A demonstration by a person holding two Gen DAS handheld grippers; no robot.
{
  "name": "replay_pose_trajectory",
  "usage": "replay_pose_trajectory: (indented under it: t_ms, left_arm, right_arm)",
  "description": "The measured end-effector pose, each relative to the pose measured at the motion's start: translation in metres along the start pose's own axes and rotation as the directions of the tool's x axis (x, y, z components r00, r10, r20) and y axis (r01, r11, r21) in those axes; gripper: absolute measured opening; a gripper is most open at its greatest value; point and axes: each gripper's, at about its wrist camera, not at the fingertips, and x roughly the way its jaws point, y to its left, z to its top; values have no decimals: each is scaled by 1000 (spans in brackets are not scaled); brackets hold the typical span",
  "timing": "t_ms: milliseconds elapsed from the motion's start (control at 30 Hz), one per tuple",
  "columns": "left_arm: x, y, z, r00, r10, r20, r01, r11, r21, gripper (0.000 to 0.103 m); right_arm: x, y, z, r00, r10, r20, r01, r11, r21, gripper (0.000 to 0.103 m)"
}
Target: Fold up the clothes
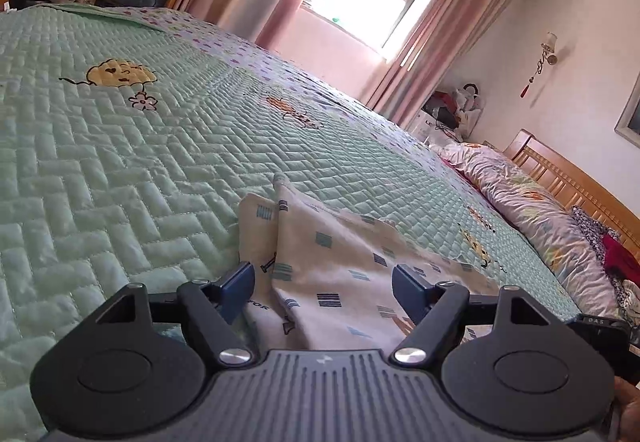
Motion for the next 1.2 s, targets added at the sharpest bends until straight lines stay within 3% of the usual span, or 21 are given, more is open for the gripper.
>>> replay_pose_trajectory:
  t_ms: [33, 100, 167, 233, 300, 333, 400, 433, 500, 600, 633, 700, 867, 933, 967, 1000, 1067, 1167, 1200]
  left_arm:
    - [0, 1, 0, 1000, -5, 3, 5, 1000, -8, 78]
    - [-6, 2, 1, 1000, -9, 27, 9, 1000, -20, 77]
    - [-16, 1, 2, 998, -12, 59, 14, 1000, -26, 77]
    - [-32, -8, 1, 996, -25, 85, 27, 999, -20, 77]
    - [-48, -25, -6, 995, -40, 87, 39, 999, 17, 78]
    - [-53, -35, -12, 997, -39, 68, 34, 997, 74, 80]
    - [-55, -56, -25, 1000, -2, 5, 1, 977, 213, 81]
    - [-52, -63, -33, 998, 40, -39, -28, 959, 282, 81]
    - [-51, -68, -43, 992, 97, -80, -63, 936, 346, 80]
    - [-62, -59, -38, 992, 116, -40, -100, 951, 291, 80]
    - [-67, -58, -37, 992, 127, -17, -118, 955, 274, 80]
    - [-78, -60, -37, 992, 125, 21, -126, 957, 263, 81]
    - [-89, -75, -50, 995, 95, 6, -90, 923, 375, 80]
    - [-90, -80, -56, 995, 94, -19, -78, 906, 415, 82]
    - [-84, -79, -58, 989, 144, -45, -111, 895, 432, 82]
    - [-79, -74, -58, 981, 179, -80, -130, 897, 423, 82]
    - [-71, -54, -56, 972, 190, -139, -134, 933, 335, 83]
    - [-98, -48, -49, 984, 174, -32, -160, 953, 257, 80]
    - [-108, -48, -49, 986, 169, 0, -164, 956, 242, 80]
  right_arm:
    - [-16, -7, 4, 996, -61, 71, 61, 998, 10, 12]
    - [-48, -13, 7, 982, -111, 155, 106, 994, 39, 23]
    - [-67, 1, -2, 987, -55, 150, 59, 998, -27, 35]
    - [-73, 28, -29, 997, 40, 60, -31, 988, -154, 51]
    - [-73, 50, -58, 990, 127, -68, -141, 954, -266, 66]
    - [-71, 53, -69, 983, 144, -115, -172, 939, -297, 66]
    - [-72, 40, -70, 988, 99, -116, -129, 948, -291, 65]
    - [-73, 33, -70, 991, 73, -113, -103, 953, -285, 50]
    - [-84, 16, -56, 995, 48, -87, -65, 977, -204, 37]
    - [-112, 14, -48, 1000, -31, -3, 30, 972, -232, 40]
    - [-119, 16, -50, 999, -40, 4, 39, 971, -238, 50]
    - [-130, 26, -64, 1000, -20, 10, 22, 958, -286, 60]
    - [-115, 49, -94, 994, 46, -96, -81, 912, -402, 65]
    - [-114, 45, -91, 996, -25, -83, -11, 912, -410, 65]
    - [-116, 38, -85, 996, -42, -73, 10, 919, -393, 64]
    - [-120, 32, -79, 996, -55, -65, 27, 927, -373, 58]
    - [-127, 26, -71, 996, -81, -43, 60, 930, -362, 57]
    - [-144, 40, -79, 996, -92, -18, 76, 900, -430, 60]
    - [-146, 48, -86, 997, -68, -30, 46, 884, -464, 62]
